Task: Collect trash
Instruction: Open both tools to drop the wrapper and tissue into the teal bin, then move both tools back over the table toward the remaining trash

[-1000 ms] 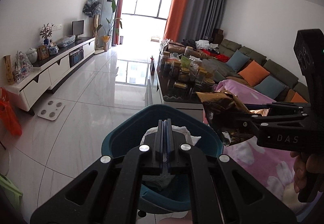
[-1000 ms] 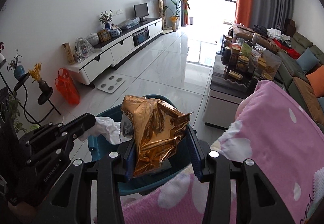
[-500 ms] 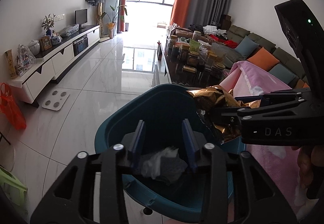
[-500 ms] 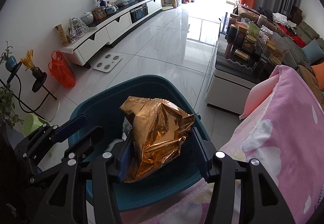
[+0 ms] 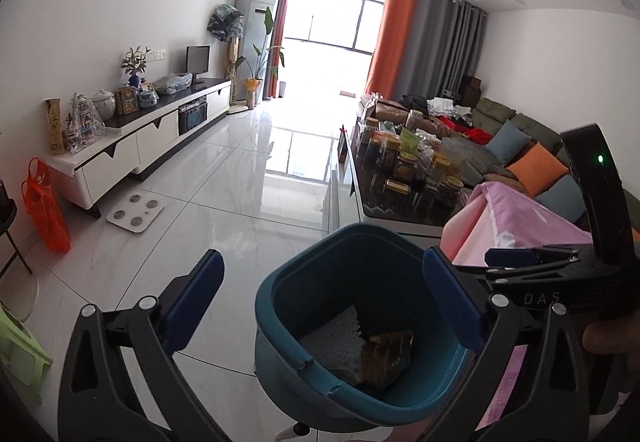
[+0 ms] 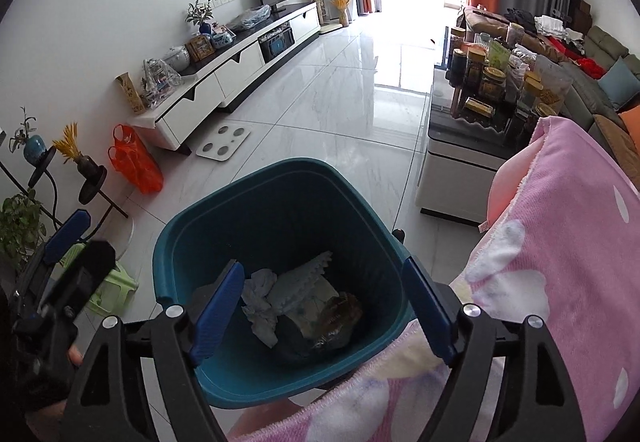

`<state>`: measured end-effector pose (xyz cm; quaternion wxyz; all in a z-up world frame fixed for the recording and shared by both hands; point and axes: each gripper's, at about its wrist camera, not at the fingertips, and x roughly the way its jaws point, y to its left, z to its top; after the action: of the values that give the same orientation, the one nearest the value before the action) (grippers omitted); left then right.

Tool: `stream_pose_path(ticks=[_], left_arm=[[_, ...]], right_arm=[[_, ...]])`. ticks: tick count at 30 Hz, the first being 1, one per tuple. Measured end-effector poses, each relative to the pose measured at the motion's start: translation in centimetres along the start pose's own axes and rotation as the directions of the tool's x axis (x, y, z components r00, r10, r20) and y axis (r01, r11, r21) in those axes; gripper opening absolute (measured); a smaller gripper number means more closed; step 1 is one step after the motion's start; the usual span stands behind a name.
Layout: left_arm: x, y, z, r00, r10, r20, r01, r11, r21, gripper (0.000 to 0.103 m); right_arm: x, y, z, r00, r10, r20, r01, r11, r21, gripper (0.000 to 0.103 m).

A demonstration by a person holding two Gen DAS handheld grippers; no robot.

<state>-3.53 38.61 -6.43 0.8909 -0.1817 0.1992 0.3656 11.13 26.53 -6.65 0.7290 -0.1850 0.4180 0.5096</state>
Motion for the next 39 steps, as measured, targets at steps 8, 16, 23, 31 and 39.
stream_pose_path(ticks=[8, 16, 23, 31, 39], left_arm=[[-4.5, 0.1, 1.9, 0.997, -0.004, 0.075, 0.005, 1.000, -0.009, 0.098], [-7.8, -3.7, 2.5, 0.991, -0.085, 0.100, 0.081, 0.996, 0.046, 0.098], [-10.9, -9.8, 1.4, 0.975, -0.207, 0.079, 0.197, 0.973, 0.118, 0.098], [-15.0, -17.8, -1.3, 0.927, -0.373, 0.041, 0.356, 0.908, 0.223, 0.097], [-18.2, -22.4, -4.5, 0.878, -0.478, 0.013, 0.448, 0.833, 0.323, 0.097]], right_arm=[[-5.0, -0.9, -1.0, 0.991, -0.018, 0.129, 0.017, 1.000, 0.009, 0.090], [-9.8, -3.2, -2.8, 0.973, -0.071, 0.218, 0.060, 0.997, 0.056, 0.096], [-13.7, -5.5, -5.6, 0.952, -0.134, 0.274, 0.104, 0.987, 0.122, 0.096], [-18.7, -7.7, -11.2, 0.916, -0.227, 0.332, 0.156, 0.962, 0.225, 0.096], [-23.7, -10.1, -19.1, 0.849, -0.384, 0.362, 0.248, 0.896, 0.368, 0.096]])
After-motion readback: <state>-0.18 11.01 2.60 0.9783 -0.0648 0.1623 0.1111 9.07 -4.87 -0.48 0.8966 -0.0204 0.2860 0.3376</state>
